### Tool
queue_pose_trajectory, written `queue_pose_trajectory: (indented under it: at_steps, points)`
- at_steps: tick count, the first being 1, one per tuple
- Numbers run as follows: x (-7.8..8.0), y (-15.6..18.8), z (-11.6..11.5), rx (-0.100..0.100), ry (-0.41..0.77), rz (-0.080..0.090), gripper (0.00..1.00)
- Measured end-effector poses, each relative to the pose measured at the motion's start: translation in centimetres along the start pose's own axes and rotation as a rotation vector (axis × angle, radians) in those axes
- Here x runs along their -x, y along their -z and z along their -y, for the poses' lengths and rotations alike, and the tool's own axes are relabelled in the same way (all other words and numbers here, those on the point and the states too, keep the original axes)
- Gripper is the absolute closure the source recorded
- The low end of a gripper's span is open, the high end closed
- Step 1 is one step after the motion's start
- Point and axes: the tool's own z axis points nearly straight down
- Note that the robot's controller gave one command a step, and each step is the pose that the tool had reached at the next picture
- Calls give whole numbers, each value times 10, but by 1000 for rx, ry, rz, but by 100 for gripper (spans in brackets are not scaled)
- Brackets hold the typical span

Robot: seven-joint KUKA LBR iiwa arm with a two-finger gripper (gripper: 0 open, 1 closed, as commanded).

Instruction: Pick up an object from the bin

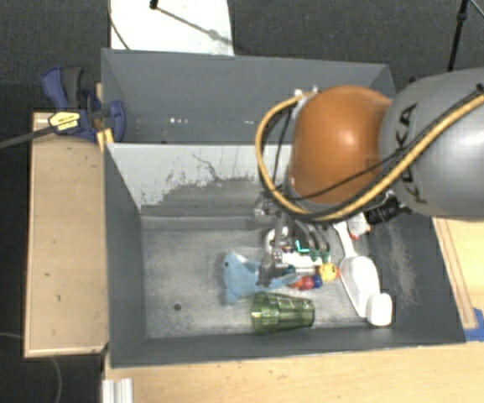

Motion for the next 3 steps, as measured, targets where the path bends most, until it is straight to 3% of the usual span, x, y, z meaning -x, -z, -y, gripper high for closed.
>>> queue_pose_trajectory:
  at_steps: [1, 2, 3]
  points:
    - [2, 4, 1, 1, -3, 8, 0]
    - [1, -52, 18, 2, -135, 10, 0]
    - [11, -123, 28, 1, -106, 11, 0]
